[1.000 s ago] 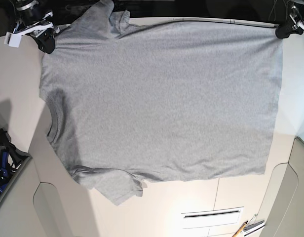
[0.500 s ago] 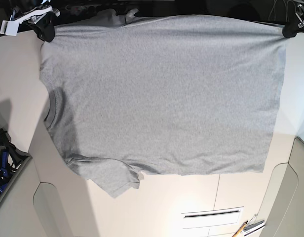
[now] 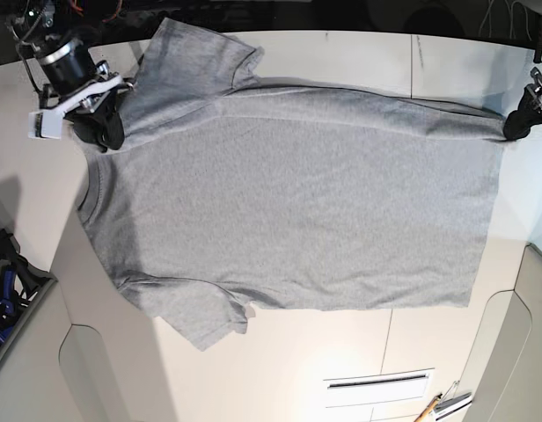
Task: Fold the T-shirt properly
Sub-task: 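Pull the shirt edge with both grippers to straighten it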
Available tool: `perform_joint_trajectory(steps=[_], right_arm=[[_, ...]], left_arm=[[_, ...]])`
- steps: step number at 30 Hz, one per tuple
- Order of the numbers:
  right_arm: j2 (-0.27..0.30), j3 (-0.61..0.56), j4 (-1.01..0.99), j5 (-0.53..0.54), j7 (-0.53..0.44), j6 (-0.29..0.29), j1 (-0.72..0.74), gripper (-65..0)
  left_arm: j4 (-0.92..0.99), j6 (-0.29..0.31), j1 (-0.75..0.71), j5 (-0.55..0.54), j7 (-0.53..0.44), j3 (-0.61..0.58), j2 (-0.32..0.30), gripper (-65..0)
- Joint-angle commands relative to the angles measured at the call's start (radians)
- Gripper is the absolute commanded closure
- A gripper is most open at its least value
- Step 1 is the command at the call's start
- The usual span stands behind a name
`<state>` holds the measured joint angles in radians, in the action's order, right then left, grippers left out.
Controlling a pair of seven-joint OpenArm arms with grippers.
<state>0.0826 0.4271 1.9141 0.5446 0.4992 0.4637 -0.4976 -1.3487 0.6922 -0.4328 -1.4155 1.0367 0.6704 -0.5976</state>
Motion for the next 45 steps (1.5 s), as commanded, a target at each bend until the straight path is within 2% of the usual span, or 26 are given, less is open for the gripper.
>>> perform_joint_trajectory(steps=[1, 6, 11, 20, 24, 34, 35, 36, 37, 38, 39, 40, 45], right_arm=[[0.006, -0.008, 0.001, -0.007, -0.028, 0.003, 0.028, 0.0], [0.006, -0.026, -0.105, -0.061, -0.033, -0.010, 0.152, 0.0], [0.006, -0.026, -0.227, -0.078, -0.044, -0.034, 0.250, 0.0], [0.006, -0.026, -0.298, -0.087, -0.078, -0.034, 0.328, 0.0], [0.006, -0.026, -0.298, -0.121, -0.081, -0.034, 0.353, 0.0], [0.006, -0.026, -0.298, -0.120, -0.080, -0.033, 0.356, 0.0], [0.006, -0.026, -0.298, -0.118, -0.080, -0.033, 0.356, 0.0], [0.006, -0.026, -0.298, -0.119, -0.080, -0.033, 0.356, -4.4], [0.006, -0.026, -0.298, -0.119, -0.080, -0.033, 0.356, -14.2], [0.006, -0.026, -0.298, -0.119, -0.080, -0.033, 0.356, -23.0], [0.006, -0.026, -0.298, -0.118, -0.080, -0.033, 0.356, -29.2], [0.006, -0.025, -0.296, -0.118, -0.080, -0.033, 0.356, -32.1], [0.006, 0.006, -0.265, -0.088, -0.069, -0.033, 0.356, -32.3]], left_arm=[[-0.013, 0.006, 0.025, 0.001, -0.032, -0.005, -0.023, 0.0], [-0.013, 0.006, 0.098, 0.122, -0.111, -0.029, -0.024, 0.0], [-0.013, 0.006, 0.138, 0.192, -0.151, -0.029, -0.029, 0.0], [-0.013, 0.006, 0.142, 0.344, -0.239, -0.029, -0.029, 0.0], [-0.013, 0.006, 0.142, 0.359, -0.249, -0.029, -0.029, 0.0], [-0.013, 0.006, 0.142, 0.357, -0.251, -0.030, -0.029, 0.0], [-0.013, 0.006, 0.142, 0.357, -0.251, -0.030, -0.029, -1.6], [-0.013, 0.006, 0.142, 0.355, -0.251, -0.030, -0.029, -9.3], [-0.013, 0.006, 0.142, 0.354, -0.251, -0.030, -0.029, -16.7], [-0.013, 0.006, 0.142, 0.355, -0.251, -0.030, -0.029, -22.2], [-0.013, 0.006, 0.142, 0.355, -0.251, -0.030, -0.029, -25.2], [-0.013, 0.006, 0.142, 0.355, -0.251, -0.030, -0.032, -25.7], [-0.013, 0.006, 0.142, 0.354, -0.252, -0.029, -0.035, -25.6]])
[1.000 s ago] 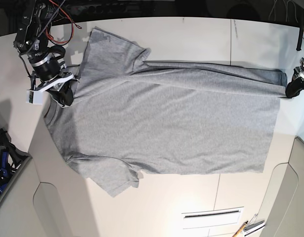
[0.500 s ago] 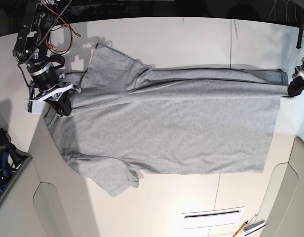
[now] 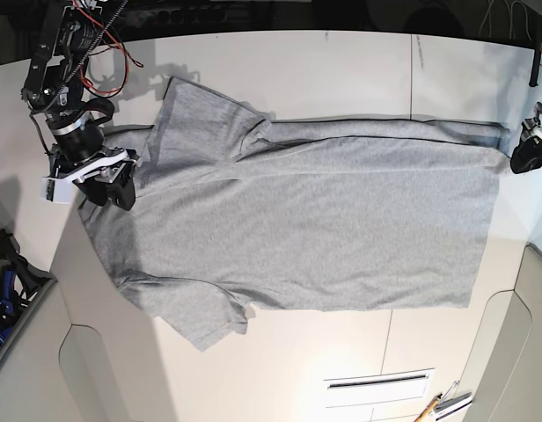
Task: Fold the T-shirt properly
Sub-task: 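Pull the shirt edge with both grippers to straighten it, then release and regrasp the shirt edge with the right gripper near the collar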
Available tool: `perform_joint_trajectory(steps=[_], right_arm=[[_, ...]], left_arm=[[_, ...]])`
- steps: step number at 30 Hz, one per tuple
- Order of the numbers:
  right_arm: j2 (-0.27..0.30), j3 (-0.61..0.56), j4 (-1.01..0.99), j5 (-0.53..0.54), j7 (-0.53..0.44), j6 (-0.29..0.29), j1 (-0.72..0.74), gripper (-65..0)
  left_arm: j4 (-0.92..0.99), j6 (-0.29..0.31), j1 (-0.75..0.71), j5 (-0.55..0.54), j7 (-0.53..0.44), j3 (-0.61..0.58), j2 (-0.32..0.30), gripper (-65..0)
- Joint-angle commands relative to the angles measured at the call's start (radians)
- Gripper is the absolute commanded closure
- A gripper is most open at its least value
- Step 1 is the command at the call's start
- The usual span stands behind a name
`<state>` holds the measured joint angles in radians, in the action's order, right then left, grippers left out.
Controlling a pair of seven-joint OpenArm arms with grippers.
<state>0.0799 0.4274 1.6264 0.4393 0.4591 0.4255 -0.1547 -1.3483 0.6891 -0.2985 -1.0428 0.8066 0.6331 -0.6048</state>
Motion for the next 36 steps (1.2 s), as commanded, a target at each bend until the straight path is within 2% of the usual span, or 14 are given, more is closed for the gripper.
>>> perform_joint_trajectory(steps=[1, 6, 10, 16, 21, 29, 36], right_arm=[[0.008, 0.025, 0.035, 0.036, -0.007, 0.005, 0.013, -32.3], [0.008, 0.142, 0.131, 0.168, 0.143, 0.012, -0.025, -32.1], [0.008, 0.182, 0.195, 0.261, 0.153, 0.028, -0.156, -32.1], [-0.018, 0.153, 0.187, 0.371, 0.180, 0.054, -0.343, -32.1], [-0.023, 0.074, 0.143, 0.372, 0.178, 0.054, -0.372, -32.1], [-0.042, -0.120, 0.068, 0.305, 0.170, 0.053, -0.338, -32.1], [-0.083, -0.182, 0.066, 0.301, 0.171, 0.050, -0.336, -32.1]], left_arm=[[-0.013, 0.009, 0.008, -0.019, -0.021, 0.009, -0.027, -25.6], [-0.013, 0.009, 0.008, -0.019, -0.017, 0.019, -0.028, -25.6], [-0.014, 0.009, 0.008, -0.050, -0.005, 0.023, -0.027, -25.6], [-0.014, 0.009, 0.008, -0.177, 0.063, 0.023, -0.024, -25.6], [-0.014, 0.009, 0.007, -0.269, 0.122, 0.023, -0.008, -25.6], [-0.014, 0.009, 0.007, -0.285, 0.141, 0.023, 0.012, -25.6], [-0.014, 0.009, 0.007, -0.285, 0.145, 0.023, 0.012, -25.6]])
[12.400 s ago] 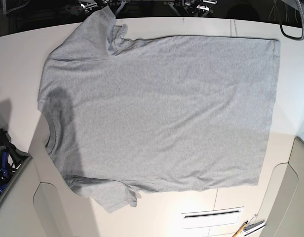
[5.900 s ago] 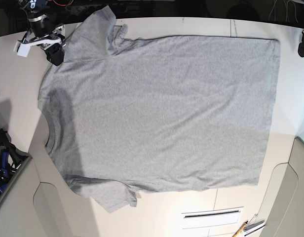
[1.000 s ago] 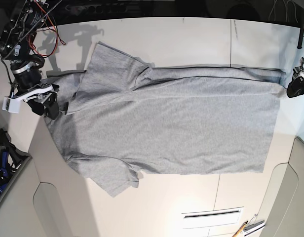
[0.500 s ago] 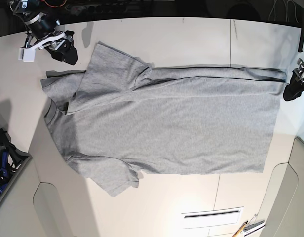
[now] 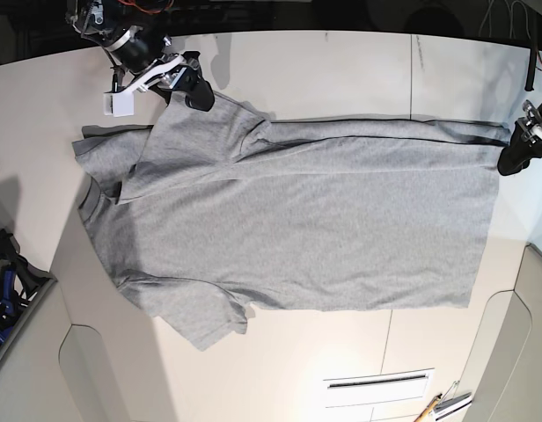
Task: Fold the T-shirt properly
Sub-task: 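Release and regrasp the shirt edge with the right gripper near the collar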
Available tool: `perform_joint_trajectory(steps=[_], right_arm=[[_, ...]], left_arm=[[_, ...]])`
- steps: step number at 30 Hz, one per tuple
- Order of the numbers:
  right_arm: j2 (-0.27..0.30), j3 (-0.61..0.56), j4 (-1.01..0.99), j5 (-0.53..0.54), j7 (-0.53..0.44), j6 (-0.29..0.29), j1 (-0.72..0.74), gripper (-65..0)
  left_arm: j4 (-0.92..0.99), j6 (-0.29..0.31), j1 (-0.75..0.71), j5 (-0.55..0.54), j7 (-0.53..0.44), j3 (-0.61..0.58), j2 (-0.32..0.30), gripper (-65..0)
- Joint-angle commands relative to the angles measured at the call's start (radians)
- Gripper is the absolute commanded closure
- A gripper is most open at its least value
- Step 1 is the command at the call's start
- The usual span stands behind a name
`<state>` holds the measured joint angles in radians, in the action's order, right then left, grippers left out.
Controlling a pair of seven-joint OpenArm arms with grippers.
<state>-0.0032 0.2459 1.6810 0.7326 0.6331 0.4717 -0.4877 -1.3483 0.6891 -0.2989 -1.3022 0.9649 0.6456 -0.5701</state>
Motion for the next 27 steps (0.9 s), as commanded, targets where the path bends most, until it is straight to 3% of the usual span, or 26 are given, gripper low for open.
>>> perform_joint_trajectory(steps=[1, 3, 6, 8, 12, 19, 27], right_arm=[[0.000, -0.006, 0.011, 0.008, -0.003, 0.004, -0.003, -32.1], [0.000, -0.016, 0.011, 0.008, -0.004, 0.004, -0.003, -29.8], [0.000, -0.024, 0.011, 0.017, -0.005, 0.018, 0.000, -11.2], [0.000, -0.024, 0.011, 0.039, -0.005, 0.063, 0.007, 0.0], [0.000, -0.024, 0.011, 0.088, -0.004, 0.102, 0.053, 0.0], [0.000, -0.026, 0.011, 0.079, -0.005, 0.102, 0.215, 0.0], [0.000, -0.111, 0.011, -0.121, -0.084, 0.101, 0.428, 0.0]], left_arm=[[-0.014, 0.009, 0.008, -0.025, -0.014, 0.010, -0.023, -25.6], [-0.014, 0.009, 0.008, -0.025, -0.014, 0.010, -0.023, -25.6], [-0.014, 0.009, 0.008, -0.025, -0.014, 0.010, -0.023, -25.6], [-0.014, 0.009, 0.008, -0.025, -0.014, 0.010, -0.023, -25.6], [-0.014, 0.009, 0.008, -0.025, -0.014, 0.010, -0.023, -25.6], [-0.014, 0.009, 0.008, -0.025, -0.014, 0.010, -0.023, -25.6], [-0.014, 0.009, 0.008, -0.025, -0.014, 0.010, -0.023, -25.6]])
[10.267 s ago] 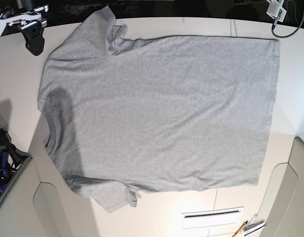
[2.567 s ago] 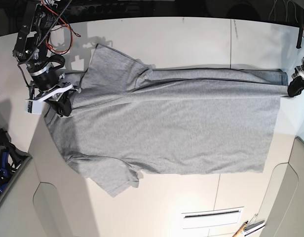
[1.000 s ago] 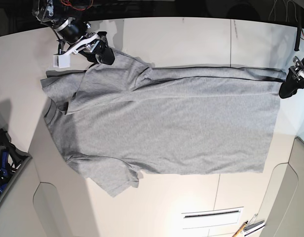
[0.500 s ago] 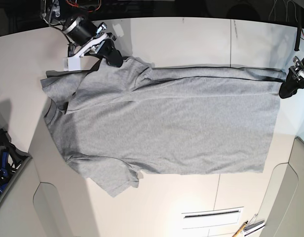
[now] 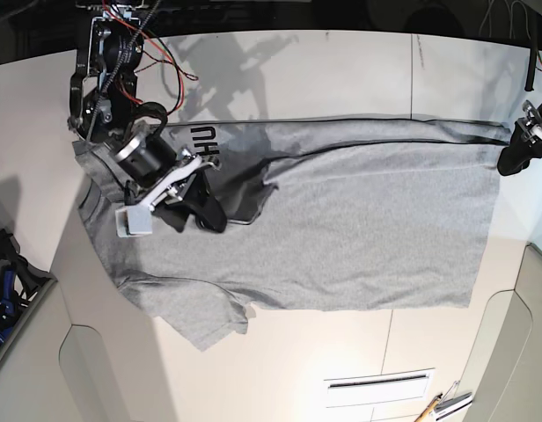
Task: Fold the T-shirt properly
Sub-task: 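Release and regrasp the shirt edge with the right gripper near the collar, then drag the shirt edge with both grippers to flatten it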
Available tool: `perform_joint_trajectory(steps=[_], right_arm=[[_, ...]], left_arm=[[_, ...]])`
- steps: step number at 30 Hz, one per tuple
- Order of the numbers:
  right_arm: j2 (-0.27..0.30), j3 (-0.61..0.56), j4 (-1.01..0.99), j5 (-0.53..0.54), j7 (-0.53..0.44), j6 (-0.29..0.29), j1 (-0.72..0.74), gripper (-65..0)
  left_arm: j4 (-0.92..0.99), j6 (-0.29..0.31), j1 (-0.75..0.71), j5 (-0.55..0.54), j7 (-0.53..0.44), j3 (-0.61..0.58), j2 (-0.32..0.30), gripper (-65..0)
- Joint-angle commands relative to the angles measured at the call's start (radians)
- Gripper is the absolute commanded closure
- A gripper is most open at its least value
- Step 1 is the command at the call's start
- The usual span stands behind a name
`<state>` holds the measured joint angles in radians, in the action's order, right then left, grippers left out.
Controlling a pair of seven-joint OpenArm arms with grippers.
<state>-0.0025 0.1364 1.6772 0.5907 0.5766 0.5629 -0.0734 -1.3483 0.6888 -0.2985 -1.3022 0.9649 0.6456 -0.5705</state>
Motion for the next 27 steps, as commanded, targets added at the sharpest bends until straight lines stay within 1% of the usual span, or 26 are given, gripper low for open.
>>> perform_joint_trajectory(steps=[1, 4, 7, 8, 9, 10, 15, 17, 18, 19, 20, 21, 22, 24, 25, 27], right_arm=[[0.000, -0.018, 0.015, -0.004, -0.031, 0.010, 0.036, 0.0], [0.000, -0.066, 0.015, -0.056, -0.035, 0.009, 0.090, 0.0], [0.000, -0.095, 0.015, -0.087, -0.035, 0.001, 0.116, -23.0], [0.000, -0.098, 0.015, -0.087, -0.039, 0.001, 0.117, -28.3], [0.000, -0.097, 0.015, -0.087, -0.042, 0.001, 0.117, -30.8], [0.000, -0.097, 0.015, -0.088, -0.042, 0.001, 0.116, -31.0], [0.003, -0.059, 0.015, -0.132, -0.036, 0.001, 0.114, -31.0], [0.003, -0.015, 0.015, -0.130, 0.001, 0.001, 0.114, -30.7], [0.003, 0.012, 0.015, -0.130, 0.022, 0.001, 0.114, -28.7], [0.003, 0.042, 0.015, -0.130, 0.052, 0.000, 0.114, -23.4], [0.003, 0.075, 0.015, -0.127, 0.085, 0.000, 0.113, -15.6], [0.006, 0.108, 0.015, -0.117, 0.111, 0.001, 0.111, -6.5], [0.011, 0.140, 0.015, -0.105, 0.138, 0.001, 0.109, 0.0], [0.030, 0.193, 0.015, -0.085, 0.183, 0.002, 0.102, 0.0], [0.041, 0.214, 0.015, -0.086, 0.182, 0.002, 0.094, 0.0], [0.067, 0.245, 0.015, -0.099, 0.180, 0.003, 0.077, 0.0]], left_arm=[[-0.014, 0.009, 0.008, -0.025, -0.014, 0.010, -0.023, -25.6], [-0.014, 0.009, 0.008, -0.024, -0.014, 0.010, -0.023, -25.6], [-0.014, 0.009, 0.008, -0.017, -0.014, 0.010, -0.023, -25.6], [-0.014, 0.009, 0.007, -0.016, -0.014, 0.010, -0.023, -25.6], [-0.014, 0.009, 0.007, -0.013, -0.014, 0.010, -0.023, -25.6], [-0.014, 0.009, 0.007, -0.010, -0.014, 0.010, -0.023, -25.6], [-0.014, 0.009, 0.007, -0.011, -0.014, 0.010, -0.023, -25.6], [-0.014, 0.009, 0.008, -0.011, -0.014, 0.010, -0.023, -25.6], [-0.014, 0.009, 0.008, -0.010, -0.014, 0.010, -0.023, -25.6], [-0.014, 0.009, 0.008, -0.010, -0.014, 0.010, -0.023, -24.8], [-0.014, 0.009, 0.008, -0.008, -0.013, 0.010, -0.023, -21.8], [-0.014, 0.009, 0.008, 0.002, -0.010, 0.009, -0.023, -17.2], [-0.014, 0.009, 0.008, 0.024, -0.006, 0.009, -0.023, -12.3], [-0.014, 0.009, 0.014, 0.076, -0.006, 0.000, -0.023, -3.7], [-0.014, 0.009, 0.016, 0.100, -0.008, -0.007, -0.023, -1.1], [-0.019, 0.009, 0.025, 0.137, -0.013, -0.036, -0.023, 0.0]])
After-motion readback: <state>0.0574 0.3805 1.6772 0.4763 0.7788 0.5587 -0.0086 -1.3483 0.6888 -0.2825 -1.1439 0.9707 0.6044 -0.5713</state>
